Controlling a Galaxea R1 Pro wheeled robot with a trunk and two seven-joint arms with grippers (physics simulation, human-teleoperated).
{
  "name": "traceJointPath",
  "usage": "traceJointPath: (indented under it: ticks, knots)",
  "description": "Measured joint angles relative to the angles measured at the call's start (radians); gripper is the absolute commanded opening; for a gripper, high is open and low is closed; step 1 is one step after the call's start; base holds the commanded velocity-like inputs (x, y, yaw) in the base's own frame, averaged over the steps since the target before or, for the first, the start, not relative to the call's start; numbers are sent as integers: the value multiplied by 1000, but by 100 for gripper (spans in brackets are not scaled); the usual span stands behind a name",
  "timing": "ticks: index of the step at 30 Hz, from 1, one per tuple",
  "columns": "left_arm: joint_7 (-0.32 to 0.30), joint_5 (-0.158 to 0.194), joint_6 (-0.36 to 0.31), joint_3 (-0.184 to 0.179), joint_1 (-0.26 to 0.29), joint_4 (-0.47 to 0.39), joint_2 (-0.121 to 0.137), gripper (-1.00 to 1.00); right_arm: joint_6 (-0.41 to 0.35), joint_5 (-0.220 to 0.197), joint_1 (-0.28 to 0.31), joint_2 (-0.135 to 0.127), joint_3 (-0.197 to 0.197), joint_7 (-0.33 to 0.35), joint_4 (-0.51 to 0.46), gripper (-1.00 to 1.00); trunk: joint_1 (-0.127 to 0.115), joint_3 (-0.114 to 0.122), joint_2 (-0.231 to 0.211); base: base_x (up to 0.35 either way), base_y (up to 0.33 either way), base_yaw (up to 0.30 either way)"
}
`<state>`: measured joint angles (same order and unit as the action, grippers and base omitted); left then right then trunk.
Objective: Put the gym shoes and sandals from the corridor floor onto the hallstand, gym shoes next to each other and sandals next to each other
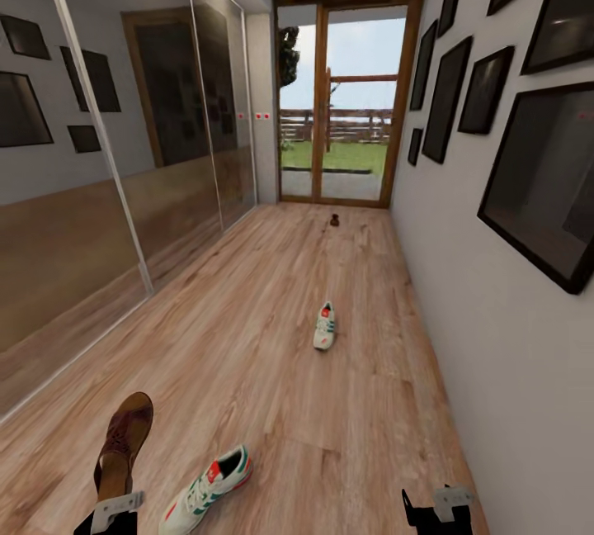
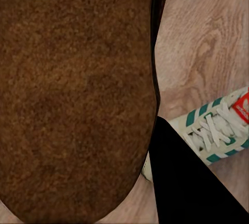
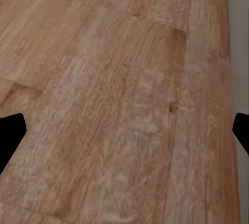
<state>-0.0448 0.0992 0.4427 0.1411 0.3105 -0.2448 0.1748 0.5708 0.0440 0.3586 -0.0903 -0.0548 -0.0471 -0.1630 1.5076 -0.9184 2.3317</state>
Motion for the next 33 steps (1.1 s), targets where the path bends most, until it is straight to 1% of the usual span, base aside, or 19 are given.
traceJointPath:
  ticks: [6, 9, 27, 33]
  knots:
    - [0, 0, 0, 0, 0, 0, 0, -100, 0, 1, 0, 0, 0, -1, 0, 100, 0, 0, 0, 294, -86, 261]
    - [0, 0, 0, -1, 0, 0, 0, -100, 0, 1, 0, 0, 0, -1, 0, 100, 0, 0, 0, 116, -21, 276]
    - [0, 0, 0, -1, 0, 0, 0, -100, 0, 1, 0, 0, 0, -1, 1, 100, 1, 0, 0, 9, -2, 278]
    - [0, 0, 0, -1, 0, 0, 0, -100, 0, 0, 0, 0, 0, 0, 0, 100, 1, 0, 0, 0, 0, 110]
